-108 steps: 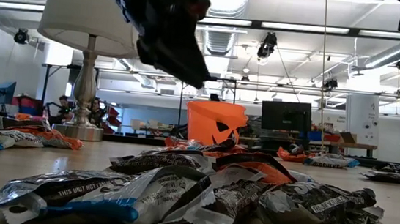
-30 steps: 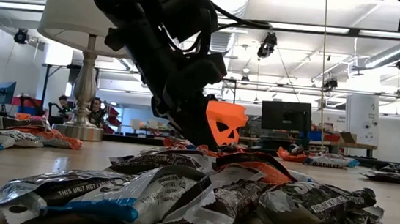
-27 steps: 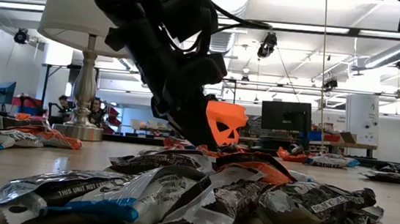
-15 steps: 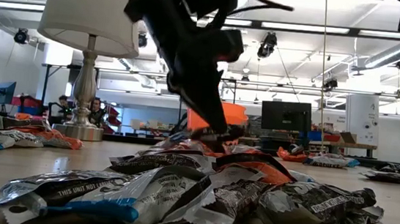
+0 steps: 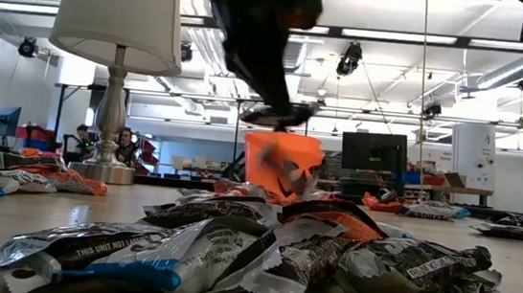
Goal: Organize candy in baskets
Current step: Put the brown chocolate into the black bucket
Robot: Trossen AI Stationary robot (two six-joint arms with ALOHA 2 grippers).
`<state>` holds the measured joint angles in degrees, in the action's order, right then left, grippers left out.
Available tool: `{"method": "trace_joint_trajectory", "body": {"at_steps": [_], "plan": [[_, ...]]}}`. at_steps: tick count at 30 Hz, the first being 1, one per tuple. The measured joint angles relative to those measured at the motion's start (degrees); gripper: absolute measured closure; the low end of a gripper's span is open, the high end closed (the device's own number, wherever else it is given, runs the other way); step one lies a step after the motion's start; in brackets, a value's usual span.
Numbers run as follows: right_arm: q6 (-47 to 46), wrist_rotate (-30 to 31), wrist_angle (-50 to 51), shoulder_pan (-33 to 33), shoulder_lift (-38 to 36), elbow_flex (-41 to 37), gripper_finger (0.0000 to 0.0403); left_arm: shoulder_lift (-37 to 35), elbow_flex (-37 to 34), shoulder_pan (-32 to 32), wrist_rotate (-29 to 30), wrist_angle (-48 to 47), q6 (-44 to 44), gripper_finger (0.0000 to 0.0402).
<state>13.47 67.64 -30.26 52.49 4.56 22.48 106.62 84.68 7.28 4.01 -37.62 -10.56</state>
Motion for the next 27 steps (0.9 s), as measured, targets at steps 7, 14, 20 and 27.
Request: {"method": "trace_joint_trajectory", "body": {"at_steps": [7, 14, 20, 27], "plan": [[0.4, 0.0, 0.0, 0.0, 0.0, 0.0, 0.0257, -2.7, -1.5, 0.2, 1.6, 0.4, -0.2, 0.0401], [0.0, 0.0, 0.0, 0.0, 0.0, 0.0, 0.0257, -3.8, -1.5, 1.3, 1.9, -3.9, -1.7, 0.0401], [0.6, 0.0, 0.0, 0.0, 0.0, 0.0, 0.0257, -9.1, -1.6, 5.2, 0.6, -15.0, -6.9, 0.0401], [0.6, 0.0, 0.0, 0.0, 0.0, 0.0, 0.0257, -17.0, -1.6, 13.0, 3.0, -17.5, -18.4, 0.0401]]}}
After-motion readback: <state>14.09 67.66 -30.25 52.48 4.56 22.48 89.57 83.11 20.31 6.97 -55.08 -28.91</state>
